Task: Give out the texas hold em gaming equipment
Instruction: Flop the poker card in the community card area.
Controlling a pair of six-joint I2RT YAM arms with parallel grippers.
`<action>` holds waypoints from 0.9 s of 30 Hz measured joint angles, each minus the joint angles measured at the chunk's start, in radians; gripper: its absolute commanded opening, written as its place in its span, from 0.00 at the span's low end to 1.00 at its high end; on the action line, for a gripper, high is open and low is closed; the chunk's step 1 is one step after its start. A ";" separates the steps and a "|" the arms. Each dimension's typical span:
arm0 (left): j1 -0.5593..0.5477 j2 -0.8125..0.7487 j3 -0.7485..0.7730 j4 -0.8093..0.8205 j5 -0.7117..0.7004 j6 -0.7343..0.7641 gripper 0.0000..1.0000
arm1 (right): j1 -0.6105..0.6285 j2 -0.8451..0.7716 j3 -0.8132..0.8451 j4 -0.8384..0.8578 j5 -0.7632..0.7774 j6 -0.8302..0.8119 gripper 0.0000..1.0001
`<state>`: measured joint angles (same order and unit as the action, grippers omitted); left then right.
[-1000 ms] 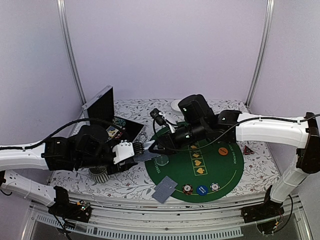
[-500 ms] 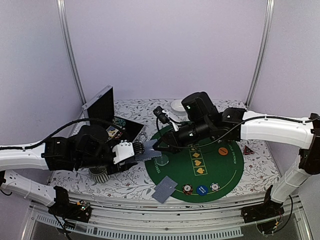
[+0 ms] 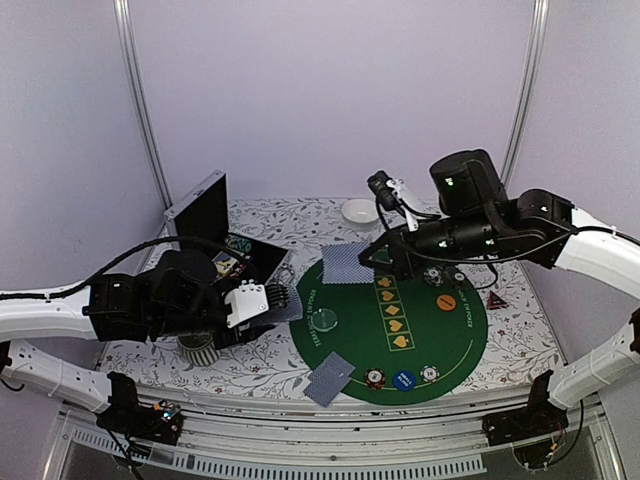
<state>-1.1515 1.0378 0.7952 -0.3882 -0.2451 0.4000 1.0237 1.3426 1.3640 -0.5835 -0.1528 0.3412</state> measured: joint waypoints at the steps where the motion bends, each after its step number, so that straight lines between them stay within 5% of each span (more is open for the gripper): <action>1: 0.000 0.000 0.000 0.000 0.000 0.000 0.53 | -0.007 -0.026 0.000 -0.039 0.050 0.010 0.02; 6: 0.000 0.000 0.000 0.000 0.000 0.000 0.53 | -0.063 -0.056 -0.042 -0.250 0.262 0.097 0.02; 16: 0.000 0.000 0.000 0.000 0.000 0.000 0.53 | -0.071 0.319 -0.074 -0.650 0.538 0.276 0.02; 27: 0.000 0.000 0.000 0.000 0.000 0.000 0.53 | -0.049 0.575 -0.014 -0.756 0.621 0.299 0.02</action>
<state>-1.1511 1.0378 0.7952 -0.3882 -0.2447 0.4000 0.9749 1.9171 1.3499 -1.3392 0.4683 0.6403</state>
